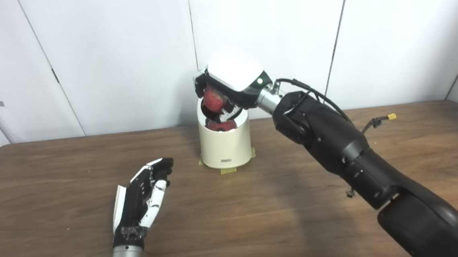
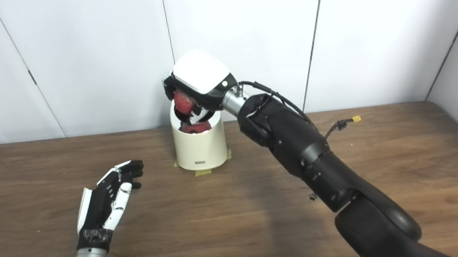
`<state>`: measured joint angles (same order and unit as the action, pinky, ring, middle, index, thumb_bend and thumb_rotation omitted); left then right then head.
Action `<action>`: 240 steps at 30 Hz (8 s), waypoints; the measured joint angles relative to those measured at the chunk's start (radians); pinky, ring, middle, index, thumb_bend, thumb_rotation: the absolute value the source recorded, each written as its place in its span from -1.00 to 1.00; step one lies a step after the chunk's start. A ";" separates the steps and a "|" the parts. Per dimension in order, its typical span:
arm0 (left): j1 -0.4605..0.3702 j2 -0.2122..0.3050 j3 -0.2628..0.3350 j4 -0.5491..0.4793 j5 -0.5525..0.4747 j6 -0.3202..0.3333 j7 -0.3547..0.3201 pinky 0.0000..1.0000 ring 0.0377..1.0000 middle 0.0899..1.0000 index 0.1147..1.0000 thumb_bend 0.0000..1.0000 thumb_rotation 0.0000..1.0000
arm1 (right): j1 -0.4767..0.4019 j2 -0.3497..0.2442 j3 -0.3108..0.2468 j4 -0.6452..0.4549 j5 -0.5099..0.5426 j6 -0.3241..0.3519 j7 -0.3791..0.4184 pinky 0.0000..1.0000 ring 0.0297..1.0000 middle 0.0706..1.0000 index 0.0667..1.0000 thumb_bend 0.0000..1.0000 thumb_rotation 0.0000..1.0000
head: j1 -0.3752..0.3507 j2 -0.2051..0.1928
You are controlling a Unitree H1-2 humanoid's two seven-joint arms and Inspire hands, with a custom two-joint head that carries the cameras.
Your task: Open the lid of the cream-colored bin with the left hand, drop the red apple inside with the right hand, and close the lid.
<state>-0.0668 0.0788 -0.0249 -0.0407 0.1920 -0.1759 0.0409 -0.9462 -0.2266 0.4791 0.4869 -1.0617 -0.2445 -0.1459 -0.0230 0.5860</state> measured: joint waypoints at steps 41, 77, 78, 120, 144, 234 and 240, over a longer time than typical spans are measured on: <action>0.000 0.000 -0.002 0.000 0.005 0.004 -0.002 0.30 0.46 0.48 0.40 -0.42 0.42 | 0.006 -0.004 0.031 -0.031 -0.033 0.084 0.072 -0.25 -0.06 0.35 0.18 1.00 -0.95 | -0.003 0.005; 0.000 0.001 -0.004 0.001 0.005 0.004 -0.003 0.31 0.47 0.49 0.41 -0.39 0.45 | 0.024 -0.016 0.050 -0.077 -0.110 0.148 0.071 -0.34 -0.11 0.65 0.48 1.00 -0.34 | -0.008 0.005; 0.000 0.001 -0.004 0.001 0.005 0.004 -0.003 0.31 0.47 0.49 0.41 -0.39 0.46 | 0.025 -0.016 0.051 -0.079 -0.110 0.152 0.075 -0.34 -0.11 0.66 0.49 1.00 -0.33 | -0.008 0.005; -0.004 0.002 -0.005 0.008 0.001 0.003 -0.004 0.29 0.46 0.48 0.41 -0.40 0.47 | 0.036 -0.023 0.061 -0.066 -0.178 0.153 -0.074 -0.17 0.05 0.17 0.08 0.84 -0.18 | -0.012 0.000; -0.018 0.007 0.006 0.032 0.014 -0.019 0.028 0.23 0.35 0.35 0.28 -0.42 0.45 | 0.683 -0.070 -0.221 -0.427 0.573 -0.112 -0.059 0.60 0.82 0.87 0.82 0.42 0.50 | -0.002 -0.012; -0.920 0.133 -0.414 0.275 0.811 0.615 -0.445 1.00 1.00 0.85 0.74 1.00 0.92 | 0.769 0.006 -0.279 -0.373 0.482 -0.035 0.093 0.69 0.86 0.87 0.85 0.17 0.59 | -0.037 -0.066; -0.880 0.122 -0.435 0.275 0.815 0.629 -0.451 1.00 1.00 0.77 0.70 1.00 0.93 | 0.778 0.008 -0.275 -0.391 0.482 -0.023 0.100 0.71 0.87 0.89 0.87 0.11 0.52 | -0.044 -0.063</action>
<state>-0.9464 0.2004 -0.4601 0.2348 1.0072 0.4536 -0.4100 -0.1684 -0.2182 0.2045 0.0964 -0.5798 -0.2676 -0.0457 -0.0675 0.5231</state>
